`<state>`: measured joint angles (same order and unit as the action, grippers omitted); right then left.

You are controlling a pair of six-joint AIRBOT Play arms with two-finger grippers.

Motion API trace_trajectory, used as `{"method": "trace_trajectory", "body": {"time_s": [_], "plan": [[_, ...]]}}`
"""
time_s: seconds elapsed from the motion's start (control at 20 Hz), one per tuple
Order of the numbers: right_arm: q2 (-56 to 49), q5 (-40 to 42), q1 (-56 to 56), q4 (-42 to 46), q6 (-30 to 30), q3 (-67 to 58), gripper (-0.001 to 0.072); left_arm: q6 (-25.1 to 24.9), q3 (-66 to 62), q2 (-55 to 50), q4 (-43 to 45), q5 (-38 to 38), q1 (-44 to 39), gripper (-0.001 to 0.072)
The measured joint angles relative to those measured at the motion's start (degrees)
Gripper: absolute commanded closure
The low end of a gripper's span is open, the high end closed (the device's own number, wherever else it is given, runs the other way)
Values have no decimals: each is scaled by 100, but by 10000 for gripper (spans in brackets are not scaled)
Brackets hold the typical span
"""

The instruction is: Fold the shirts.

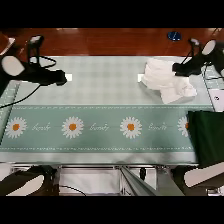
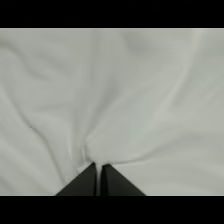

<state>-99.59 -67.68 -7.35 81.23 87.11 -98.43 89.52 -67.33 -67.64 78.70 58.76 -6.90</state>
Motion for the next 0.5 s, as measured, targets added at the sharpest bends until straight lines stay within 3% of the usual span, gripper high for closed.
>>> {"method": "trace_trajectory", "body": {"time_s": [0.2,0.5], "plan": [[1241,459,4,-551,-284,-179,688,-61,903,1305,-389,260,35,200],[3130,868,26,-1423,-831,-234,688,-76,2496,2736,-1178,-236,-365,200]]}}
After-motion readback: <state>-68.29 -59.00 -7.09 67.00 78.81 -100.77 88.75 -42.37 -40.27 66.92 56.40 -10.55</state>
